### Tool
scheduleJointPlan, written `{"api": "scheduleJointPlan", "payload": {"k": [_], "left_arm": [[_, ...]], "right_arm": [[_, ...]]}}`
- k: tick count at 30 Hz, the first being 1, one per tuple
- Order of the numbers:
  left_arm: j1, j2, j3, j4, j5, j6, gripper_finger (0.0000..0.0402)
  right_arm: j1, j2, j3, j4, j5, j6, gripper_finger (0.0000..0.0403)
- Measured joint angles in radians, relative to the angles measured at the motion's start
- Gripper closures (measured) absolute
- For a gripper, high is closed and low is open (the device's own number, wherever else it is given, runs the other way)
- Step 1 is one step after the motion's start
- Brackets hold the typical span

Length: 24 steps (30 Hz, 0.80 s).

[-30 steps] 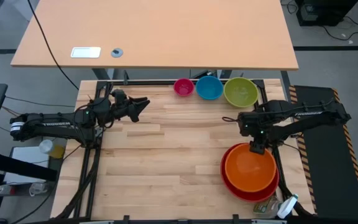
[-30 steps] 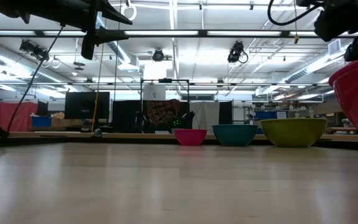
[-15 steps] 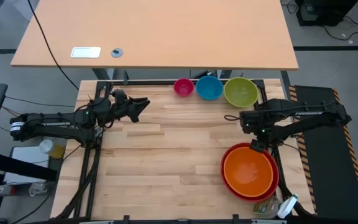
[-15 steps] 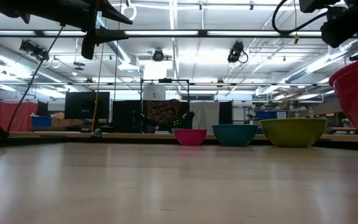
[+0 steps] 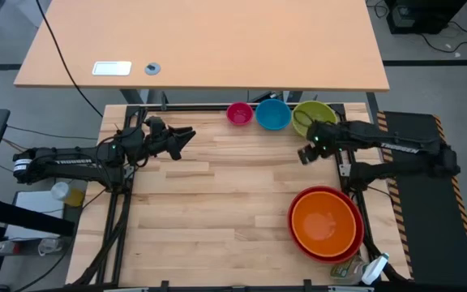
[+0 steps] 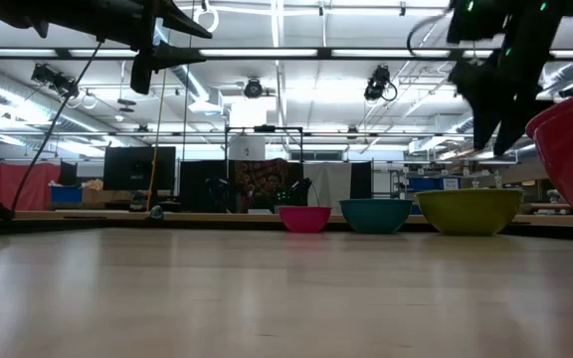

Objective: Nest bowls inside each other
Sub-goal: Stack the green bowl into the orange bowl

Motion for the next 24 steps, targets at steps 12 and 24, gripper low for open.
{"api": "scheduleJointPlan", "payload": {"k": [12, 24], "left_arm": [[0.0, 0.0, 0.0, -0.001, 0.087, 0.005, 0.0223], [0.0, 0.0, 0.0, -0.002, 0.087, -0.042, 0.0223]], "right_arm": [[-0.475, 0.011, -0.037, 0.071, 0.09, -0.04, 0.018], [-0.557, 0.011, -0.247, 0.184, 0.071, 0.254, 0.0159]]}}
